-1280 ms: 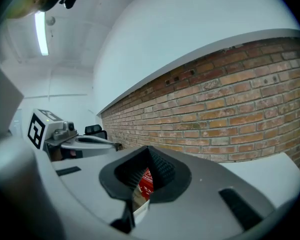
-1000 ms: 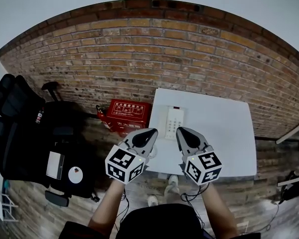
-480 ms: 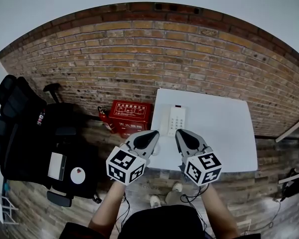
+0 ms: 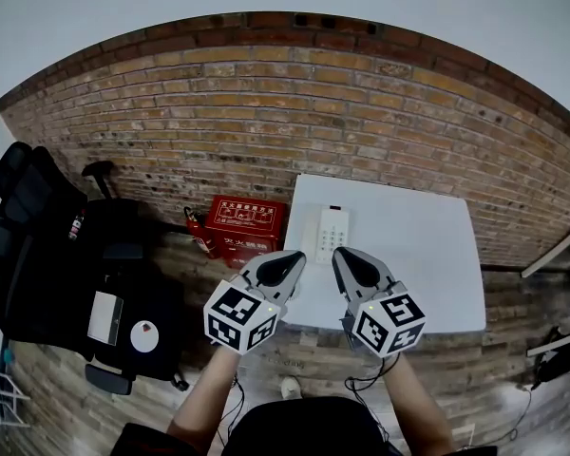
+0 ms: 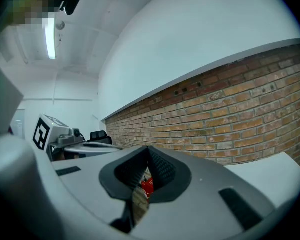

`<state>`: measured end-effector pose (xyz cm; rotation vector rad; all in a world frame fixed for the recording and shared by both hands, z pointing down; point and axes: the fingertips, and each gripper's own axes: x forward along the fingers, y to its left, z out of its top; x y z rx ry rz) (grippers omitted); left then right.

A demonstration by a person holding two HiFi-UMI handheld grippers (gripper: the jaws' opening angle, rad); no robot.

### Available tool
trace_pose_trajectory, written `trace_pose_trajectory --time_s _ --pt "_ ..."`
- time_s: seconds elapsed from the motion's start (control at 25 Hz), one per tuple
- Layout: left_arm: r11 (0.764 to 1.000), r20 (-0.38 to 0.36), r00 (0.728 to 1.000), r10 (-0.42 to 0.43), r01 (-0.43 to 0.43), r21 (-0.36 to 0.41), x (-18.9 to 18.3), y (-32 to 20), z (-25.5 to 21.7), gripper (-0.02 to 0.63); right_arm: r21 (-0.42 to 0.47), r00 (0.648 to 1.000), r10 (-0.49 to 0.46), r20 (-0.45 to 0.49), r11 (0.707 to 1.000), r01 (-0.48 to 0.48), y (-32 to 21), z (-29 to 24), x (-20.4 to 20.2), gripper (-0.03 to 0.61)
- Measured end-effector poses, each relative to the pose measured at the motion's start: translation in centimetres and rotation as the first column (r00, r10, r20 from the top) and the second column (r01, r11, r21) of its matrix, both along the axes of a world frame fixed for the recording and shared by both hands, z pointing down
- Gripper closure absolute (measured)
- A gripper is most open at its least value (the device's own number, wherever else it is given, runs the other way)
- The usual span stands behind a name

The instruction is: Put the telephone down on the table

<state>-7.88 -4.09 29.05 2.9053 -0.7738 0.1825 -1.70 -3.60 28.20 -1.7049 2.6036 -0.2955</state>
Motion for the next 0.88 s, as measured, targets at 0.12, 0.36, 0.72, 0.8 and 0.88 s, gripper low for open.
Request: trace_pose_trajectory --time_s 0.12,0.36,0.72,0.8,0.88 --pt "1.0 -0.004 1.0 -0.001 0.001 0.006 0.7 0.4 -0.5 0.604 0.012 1.0 0.0 0.004 1.0 0.0 0.5 -0.5 0.6 0.565" --pt "1.0 -0.013 1.0 -0.01 0.01 0.022 2.3 1.8 -1.6 0.604 0.03 1.0 -0.014 0.021 0.999 0.013 1.9 -1.8 1.9 0.565" --pt "0.998 -0.02 1.0 -0.021 0.022 0.053 4.0 5.2 -3.2 0.604 0.06 0.998 -0.044 0.055 0.997 0.04 5.0 -3.2 3.0 0.565" --pt "0.998 -0.011 1.0 -0.026 0.026 0.053 4.3 6.0 -3.1 0.605 0.058 0.997 -0.054 0.054 0.997 0.051 5.7 -3.2 3.1 0.565" --pt "0.998 -0.011 1.0 -0.028 0.028 0.055 4.7 6.9 -3.3 0.604 0.058 0.997 -0.059 0.058 0.997 0.055 6.6 -3.2 3.4 0.565"
